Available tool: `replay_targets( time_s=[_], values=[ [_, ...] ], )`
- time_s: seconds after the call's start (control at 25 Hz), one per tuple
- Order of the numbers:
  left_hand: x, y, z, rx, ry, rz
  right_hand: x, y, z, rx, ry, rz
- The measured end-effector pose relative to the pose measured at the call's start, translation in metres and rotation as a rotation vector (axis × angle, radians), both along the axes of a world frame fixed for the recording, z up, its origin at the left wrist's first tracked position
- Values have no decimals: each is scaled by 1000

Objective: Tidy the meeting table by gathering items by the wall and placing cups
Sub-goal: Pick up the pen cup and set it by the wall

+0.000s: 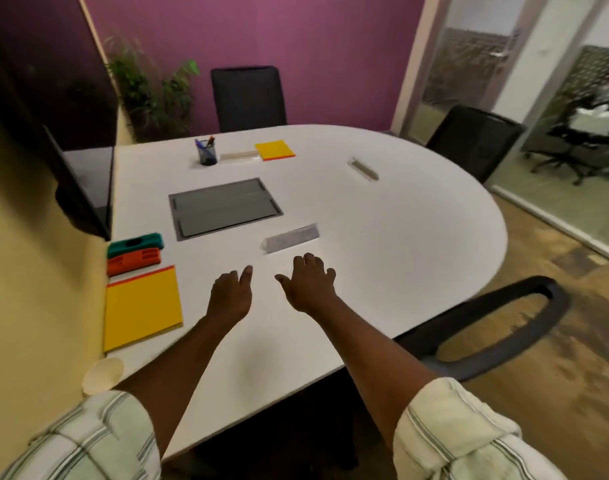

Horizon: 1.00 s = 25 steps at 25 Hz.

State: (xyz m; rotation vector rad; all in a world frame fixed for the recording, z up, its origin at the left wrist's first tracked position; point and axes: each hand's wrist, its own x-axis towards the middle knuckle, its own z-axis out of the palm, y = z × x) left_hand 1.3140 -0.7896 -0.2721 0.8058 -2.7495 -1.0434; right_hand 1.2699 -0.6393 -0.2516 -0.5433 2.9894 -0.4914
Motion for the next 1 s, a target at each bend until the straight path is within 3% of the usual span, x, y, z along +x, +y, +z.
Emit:
replay_targets(
  time_s=[0.24,0.48,1.0],
  values=[
    [-19,104,53,30,174,-235,-1,85,44,15,70,-123],
    [-50,224,84,3,212,-410,-9,191,68,-1,125,-228],
    [-146,529,95,-56,251,-509,-77,507,78,-62,123,-404]
  ],
)
